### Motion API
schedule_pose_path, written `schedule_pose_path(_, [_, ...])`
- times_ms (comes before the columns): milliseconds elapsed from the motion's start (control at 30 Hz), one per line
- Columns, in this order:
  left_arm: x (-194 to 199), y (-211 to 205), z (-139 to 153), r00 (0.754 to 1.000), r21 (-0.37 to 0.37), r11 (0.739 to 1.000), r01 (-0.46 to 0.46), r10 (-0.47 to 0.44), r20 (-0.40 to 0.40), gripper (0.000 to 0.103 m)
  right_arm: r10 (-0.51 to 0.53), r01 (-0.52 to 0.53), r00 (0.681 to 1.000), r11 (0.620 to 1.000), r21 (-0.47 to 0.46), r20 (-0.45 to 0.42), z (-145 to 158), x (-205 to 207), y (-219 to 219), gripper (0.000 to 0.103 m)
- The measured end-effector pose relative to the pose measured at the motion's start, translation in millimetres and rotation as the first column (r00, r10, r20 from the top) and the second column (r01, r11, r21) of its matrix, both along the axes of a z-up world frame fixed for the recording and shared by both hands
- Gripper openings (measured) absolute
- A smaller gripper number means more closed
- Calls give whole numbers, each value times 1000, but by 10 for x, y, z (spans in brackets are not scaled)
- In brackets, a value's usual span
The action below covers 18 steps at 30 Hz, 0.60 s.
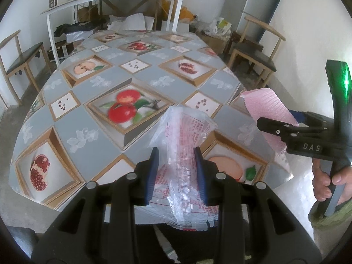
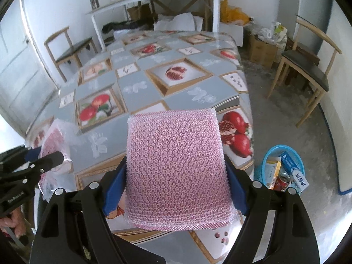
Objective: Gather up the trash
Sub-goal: 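Carry the plastic bag and pink sponge over the blue wastebasket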
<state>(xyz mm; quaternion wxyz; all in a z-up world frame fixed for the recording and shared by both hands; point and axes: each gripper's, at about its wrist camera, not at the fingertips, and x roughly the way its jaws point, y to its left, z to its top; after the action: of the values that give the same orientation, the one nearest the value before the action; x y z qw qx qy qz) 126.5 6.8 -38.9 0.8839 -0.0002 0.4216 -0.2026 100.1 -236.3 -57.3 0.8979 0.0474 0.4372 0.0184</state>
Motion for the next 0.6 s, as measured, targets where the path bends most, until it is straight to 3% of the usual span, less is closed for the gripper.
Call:
schedule_pose_path(167, [16,-141,137,999,-39,999,33,-33,14,30,-99,97,993,995,31,65,199,-152,-373,78])
schedule_pose_path(300, [43,-328,293,995,-64,994,90,-88,38,30,-234,230,965,972,47,121,376,-374,-818,78])
schedule_pose_path(467, [165,-768,541,978,-117,972,206,-200,57,30,-474,461,867,880,110,156,481,-883,-1646,78])
schedule_pose_path(600, [328,-1283,653,950,-152,938,311,-311,24,30,-616,590,782,782,204,98,262,-1257,-2236,78])
